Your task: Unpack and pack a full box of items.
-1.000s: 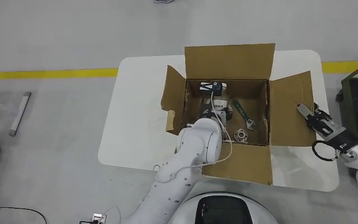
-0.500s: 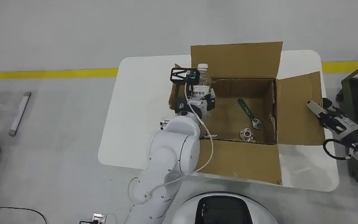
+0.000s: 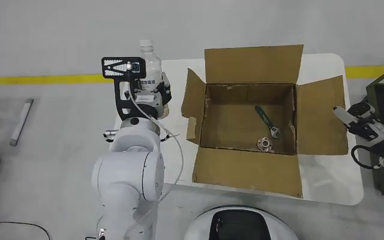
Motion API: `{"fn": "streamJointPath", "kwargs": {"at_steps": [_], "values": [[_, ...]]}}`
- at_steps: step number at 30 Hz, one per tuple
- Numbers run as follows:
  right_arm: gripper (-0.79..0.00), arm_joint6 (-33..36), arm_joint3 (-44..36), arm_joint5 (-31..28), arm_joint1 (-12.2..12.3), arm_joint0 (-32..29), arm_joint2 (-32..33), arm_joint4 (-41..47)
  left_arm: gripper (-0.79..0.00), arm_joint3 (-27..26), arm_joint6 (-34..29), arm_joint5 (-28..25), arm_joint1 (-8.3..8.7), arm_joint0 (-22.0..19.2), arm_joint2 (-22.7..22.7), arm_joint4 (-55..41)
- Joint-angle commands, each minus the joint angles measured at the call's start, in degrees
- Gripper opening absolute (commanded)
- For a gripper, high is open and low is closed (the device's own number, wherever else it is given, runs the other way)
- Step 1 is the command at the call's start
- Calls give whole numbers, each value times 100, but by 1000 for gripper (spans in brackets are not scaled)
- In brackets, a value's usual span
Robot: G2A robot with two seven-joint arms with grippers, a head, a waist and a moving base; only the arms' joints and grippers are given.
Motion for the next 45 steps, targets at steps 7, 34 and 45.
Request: {"fn": "streamJointPath", "kwargs": {"at_steps": [7,34,45], "values": [[0,3,84,5,7,127,-75,-7,-785,630,136,-562,118,1040,-571,757],[0,11,260,120,31,323,-217,-243,-462,2858,736,-61,53,1772,-133,414],[0,-501,-157,-87,33,461,-21,-477,0,3031,699,92,9,1525,-103,100]]}}
